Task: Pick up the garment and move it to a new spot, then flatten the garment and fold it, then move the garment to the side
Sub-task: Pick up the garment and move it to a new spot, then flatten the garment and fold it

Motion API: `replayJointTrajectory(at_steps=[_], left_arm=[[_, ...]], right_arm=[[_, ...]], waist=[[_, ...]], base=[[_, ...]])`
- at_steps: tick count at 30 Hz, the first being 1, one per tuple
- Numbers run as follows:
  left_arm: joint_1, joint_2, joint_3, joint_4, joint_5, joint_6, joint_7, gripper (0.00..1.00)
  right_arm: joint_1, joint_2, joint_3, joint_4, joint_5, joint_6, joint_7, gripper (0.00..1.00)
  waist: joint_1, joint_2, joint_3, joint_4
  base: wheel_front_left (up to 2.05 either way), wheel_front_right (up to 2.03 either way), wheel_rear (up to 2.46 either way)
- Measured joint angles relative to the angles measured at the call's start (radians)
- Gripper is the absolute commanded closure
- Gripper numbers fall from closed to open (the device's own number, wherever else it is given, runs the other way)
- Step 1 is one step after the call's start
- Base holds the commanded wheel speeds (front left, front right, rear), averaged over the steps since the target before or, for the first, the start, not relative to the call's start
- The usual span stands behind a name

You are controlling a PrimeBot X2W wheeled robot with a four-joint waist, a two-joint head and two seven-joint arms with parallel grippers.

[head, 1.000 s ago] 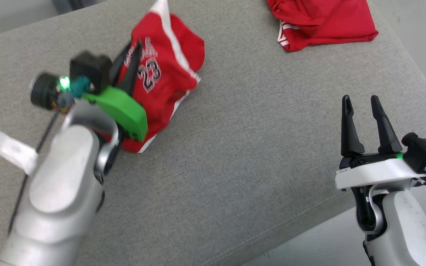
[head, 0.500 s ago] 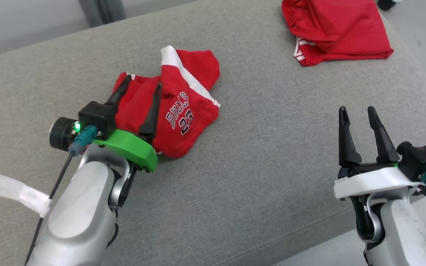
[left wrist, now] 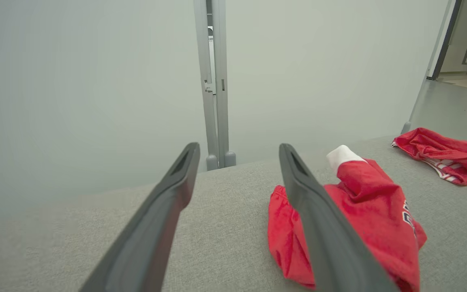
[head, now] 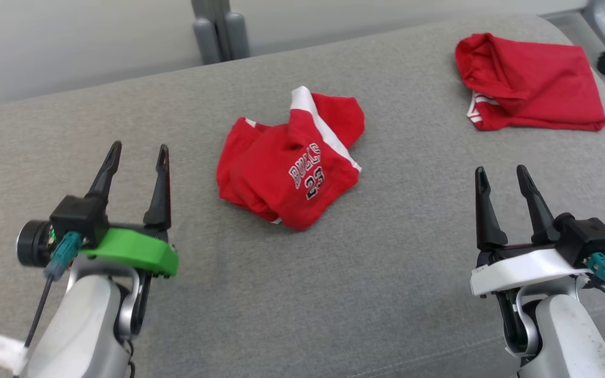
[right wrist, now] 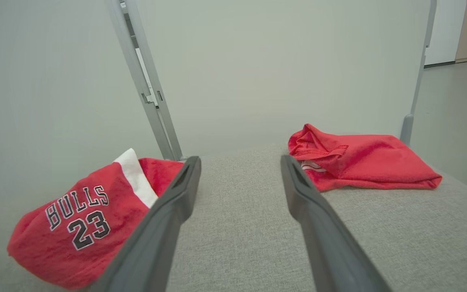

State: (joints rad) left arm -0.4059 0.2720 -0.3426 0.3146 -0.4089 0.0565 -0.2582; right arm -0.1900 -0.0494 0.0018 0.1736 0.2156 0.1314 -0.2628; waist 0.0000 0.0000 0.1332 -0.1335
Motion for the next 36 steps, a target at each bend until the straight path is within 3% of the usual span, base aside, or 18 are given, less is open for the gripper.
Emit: replayJointTrajectory(at_steps=[9,19,36], left_arm=[[0.174,0.021,0.089,-0.109,0.009,0.022,-0.004,0.00],[0.309,0.014,0.150,-0.169,0.015,-0.005,-0.004,0.00],[0.386,0.003,0.197,-0.190,0.041,-0.018,-0.004,0.00]], right_arm=[[0.026,0.000,0.014,0.007,-0.019,0.000,0.000,0.00],[0.059,-0.012,0.023,-0.002,-0.024,0.000,0.012,0.00],[0.103,-0.021,0.013,-0.008,-0.018,0.000,0.025,0.00]], waist=[[0.0000,0.0000,-0.058,0.088],[0.0000,0.0000,-0.109,0.143],[0.0000,0.0000,-0.117,0.149]], base=[[0.00,0.00,0.00],[0.00,0.00,0.00],[0.00,0.00,0.00]])
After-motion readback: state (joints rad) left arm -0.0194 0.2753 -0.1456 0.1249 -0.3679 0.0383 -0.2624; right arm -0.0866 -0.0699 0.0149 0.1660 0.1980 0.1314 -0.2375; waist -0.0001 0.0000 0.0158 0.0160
